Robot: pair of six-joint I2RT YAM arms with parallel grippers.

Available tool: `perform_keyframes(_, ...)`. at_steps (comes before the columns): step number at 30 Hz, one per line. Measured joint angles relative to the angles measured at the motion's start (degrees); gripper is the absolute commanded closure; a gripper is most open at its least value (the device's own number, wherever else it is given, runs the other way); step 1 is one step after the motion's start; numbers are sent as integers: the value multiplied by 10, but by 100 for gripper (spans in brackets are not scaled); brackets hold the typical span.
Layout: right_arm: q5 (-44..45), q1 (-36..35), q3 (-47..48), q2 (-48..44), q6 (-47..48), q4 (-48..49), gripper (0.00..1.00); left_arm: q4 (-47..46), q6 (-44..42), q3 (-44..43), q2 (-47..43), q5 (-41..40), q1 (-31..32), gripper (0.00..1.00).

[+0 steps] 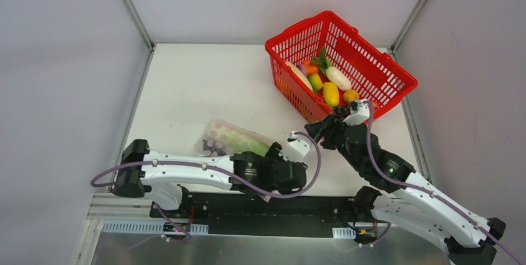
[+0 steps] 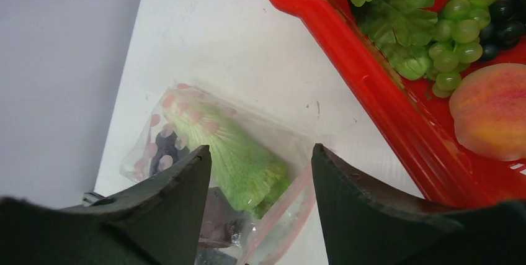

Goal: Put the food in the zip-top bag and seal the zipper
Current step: Pick up the zipper food storage bag at the center of the board.

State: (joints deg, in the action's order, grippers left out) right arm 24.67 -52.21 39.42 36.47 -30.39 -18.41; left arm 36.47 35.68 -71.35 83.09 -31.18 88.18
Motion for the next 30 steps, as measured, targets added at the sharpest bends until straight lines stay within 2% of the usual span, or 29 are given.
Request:
perform_keyframes(4,3,0,0,-33,-22,-6,37,2,29,-7,51,-24,14,38)
perform_keyframes(11,61,0,0,-106,-70,-41,37,44,88,-29,139,-72,30,46)
perform_keyframes(15,80,0,0,-127,-95,-60,37,78,124,-37,163,-105,33,52)
perform_keyframes(22,95,0,0,-133,-110,-75,37,138,166,-70,196,-162,33,69)
perform_keyframes(30,102,0,0,-133,-113,-83,37,170,195,-74,200,-189,29,69)
